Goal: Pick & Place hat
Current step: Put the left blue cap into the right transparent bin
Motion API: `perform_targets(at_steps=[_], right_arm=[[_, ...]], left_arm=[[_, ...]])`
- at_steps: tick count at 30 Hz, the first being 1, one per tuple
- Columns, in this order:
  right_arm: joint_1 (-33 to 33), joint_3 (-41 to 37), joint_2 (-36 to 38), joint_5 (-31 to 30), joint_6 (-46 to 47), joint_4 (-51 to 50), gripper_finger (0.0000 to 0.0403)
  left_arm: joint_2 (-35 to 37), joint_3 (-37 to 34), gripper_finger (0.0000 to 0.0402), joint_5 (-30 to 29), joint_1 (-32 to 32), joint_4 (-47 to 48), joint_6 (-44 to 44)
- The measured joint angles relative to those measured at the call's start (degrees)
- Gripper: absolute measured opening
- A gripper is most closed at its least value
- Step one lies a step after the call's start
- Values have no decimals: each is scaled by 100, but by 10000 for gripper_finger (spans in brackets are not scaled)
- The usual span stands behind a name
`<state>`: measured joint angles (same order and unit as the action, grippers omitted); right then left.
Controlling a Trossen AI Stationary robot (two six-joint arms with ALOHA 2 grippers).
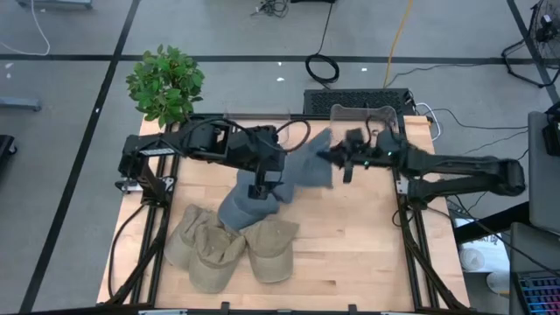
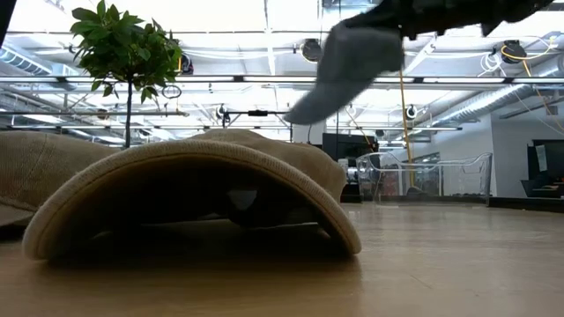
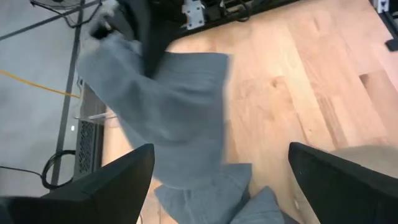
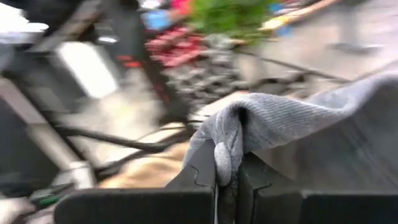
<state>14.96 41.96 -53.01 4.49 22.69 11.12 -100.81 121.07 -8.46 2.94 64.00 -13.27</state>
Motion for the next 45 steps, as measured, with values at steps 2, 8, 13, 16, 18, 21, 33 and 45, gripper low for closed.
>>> perform_targets(at_steps=[2,8,13,16,18,21,33,45], right_arm=[[203,221,261,-402,-306,-759,6],[818,1165,429,-1331,-1265,-2169,6],[1658,1798,108,-1371,-1800,-2723,6],[2333,2062,-220,-1360,-2030,-3140,5],[2749,2111,-451,-1351,-2142,-3265,6],[3317,2111,-792,-1204,-2235,-3379,5],[4302,2111,-1539,1657,-2148,-3355,5],[4321,2110,-1534,1130,-2334,-4042,5]], left_arm=[[26,-170,378,0,-42,-210,-49],[427,-1038,385,10,-311,-880,-95],[723,-1915,378,78,-561,-1498,37],[955,-2314,374,115,-625,-1927,54],[1055,-2515,374,116,-626,-2104,85],[1200,-2763,378,120,-626,-2215,142],[1474,-3138,377,115,-615,-2458,261],[1468,-3151,380,108,-615,-2423,309]])
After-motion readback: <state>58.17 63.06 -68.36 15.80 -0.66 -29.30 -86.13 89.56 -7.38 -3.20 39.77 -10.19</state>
